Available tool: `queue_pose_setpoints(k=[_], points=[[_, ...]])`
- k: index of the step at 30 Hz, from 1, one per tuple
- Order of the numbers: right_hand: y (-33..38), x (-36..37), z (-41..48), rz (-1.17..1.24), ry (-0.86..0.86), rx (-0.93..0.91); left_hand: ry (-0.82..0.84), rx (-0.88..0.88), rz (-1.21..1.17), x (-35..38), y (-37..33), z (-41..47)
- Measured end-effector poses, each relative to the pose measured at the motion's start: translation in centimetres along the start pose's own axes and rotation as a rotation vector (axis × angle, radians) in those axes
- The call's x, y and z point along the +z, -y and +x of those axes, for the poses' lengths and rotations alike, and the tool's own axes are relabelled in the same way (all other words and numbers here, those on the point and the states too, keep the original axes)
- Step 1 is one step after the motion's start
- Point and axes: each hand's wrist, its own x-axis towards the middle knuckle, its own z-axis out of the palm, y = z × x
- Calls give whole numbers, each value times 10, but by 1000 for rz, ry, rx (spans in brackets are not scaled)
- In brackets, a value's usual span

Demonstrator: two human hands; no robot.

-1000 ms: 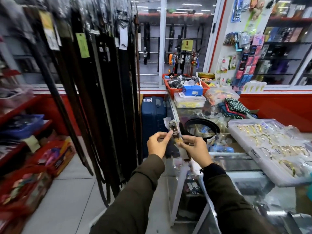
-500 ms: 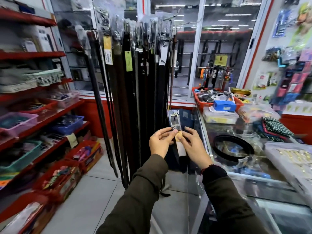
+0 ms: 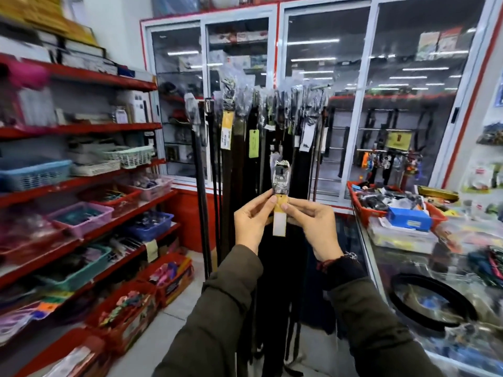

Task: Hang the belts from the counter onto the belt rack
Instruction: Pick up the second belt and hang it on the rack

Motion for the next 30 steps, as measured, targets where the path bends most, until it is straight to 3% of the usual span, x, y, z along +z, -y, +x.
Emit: queue_pose_setpoints(k=[5,16,30], points=[[30,49,39,74,108,-80,-127,85,-29,-10,-54,38],[100,129,113,127,56,-144,-199,308,20,-13,-159,105],[88,146,147,50,-25,-48,-175,139,43,-28,-160,139]])
